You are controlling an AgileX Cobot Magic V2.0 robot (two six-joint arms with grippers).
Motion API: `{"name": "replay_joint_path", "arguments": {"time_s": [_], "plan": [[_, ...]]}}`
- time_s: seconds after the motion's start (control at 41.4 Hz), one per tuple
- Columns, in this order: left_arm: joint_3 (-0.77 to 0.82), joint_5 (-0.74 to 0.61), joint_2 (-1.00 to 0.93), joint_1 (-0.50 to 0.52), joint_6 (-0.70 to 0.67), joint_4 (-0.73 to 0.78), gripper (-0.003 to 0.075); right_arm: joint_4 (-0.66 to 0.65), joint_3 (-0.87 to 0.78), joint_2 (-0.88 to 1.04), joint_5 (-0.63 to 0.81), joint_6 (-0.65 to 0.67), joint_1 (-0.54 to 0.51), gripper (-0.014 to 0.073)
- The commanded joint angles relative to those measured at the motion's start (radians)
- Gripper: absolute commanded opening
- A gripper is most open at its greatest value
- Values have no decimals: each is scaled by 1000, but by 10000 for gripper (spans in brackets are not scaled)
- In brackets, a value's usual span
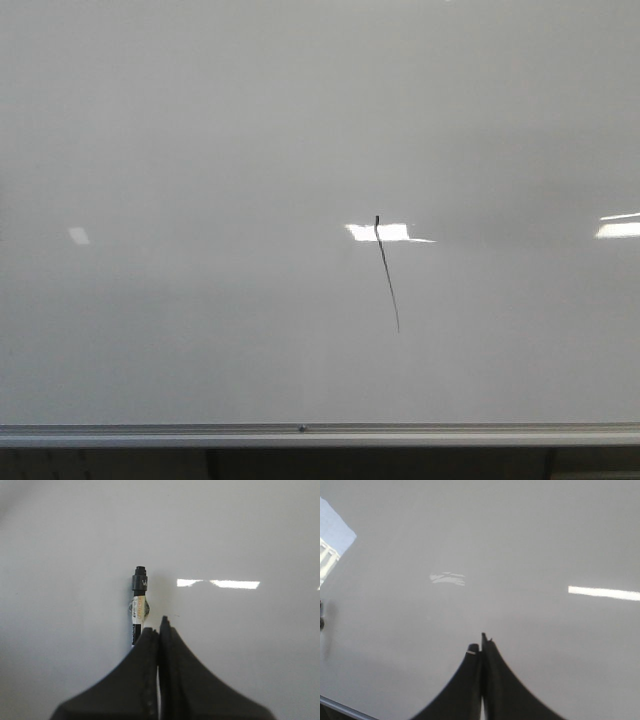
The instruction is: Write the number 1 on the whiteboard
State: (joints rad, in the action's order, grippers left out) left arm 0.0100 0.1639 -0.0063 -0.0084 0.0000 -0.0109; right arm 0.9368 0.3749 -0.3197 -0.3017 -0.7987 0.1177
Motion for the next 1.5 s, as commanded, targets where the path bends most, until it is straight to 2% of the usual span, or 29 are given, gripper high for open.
{"name": "replay_joint_path", "arguments": {"time_s": [0.0,0.217,0.362,0.41,0.459,0.603,0.652,0.748,1.014,1.303,1.472], "plan": [[22,-84,-17,-4,-11,1,-20,20,27,-7,42,-6,-5,-60],[22,-84,-17,-4,-11,1,-20,20,27,-7,50,-6,-5,-60],[22,-84,-17,-4,-11,1,-20,12,2,-7,165,-5,-1,-60],[22,-84,-17,-4,-11,1,-20,-44,-14,-7,200,12,-3,-60],[22,-84,-17,-4,-11,1,-20,-158,-28,-5,207,85,-12,-60],[22,-84,-17,-4,-11,1,-20,-609,-110,55,200,519,-51,-60],[22,-84,-17,-4,-11,1,-20,-686,-141,87,200,641,-73,-60],[22,-84,-17,-4,-11,1,-20,-771,-206,132,200,786,-114,-60],[22,-84,-17,-4,-11,1,-20,-788,-382,241,220,815,-140,-60],[22,-84,-17,-4,-11,1,-20,-810,-379,352,160,815,-141,-60],[22,-84,-15,-4,-11,1,-20,-810,-379,347,151,815,-140,-60]]}}
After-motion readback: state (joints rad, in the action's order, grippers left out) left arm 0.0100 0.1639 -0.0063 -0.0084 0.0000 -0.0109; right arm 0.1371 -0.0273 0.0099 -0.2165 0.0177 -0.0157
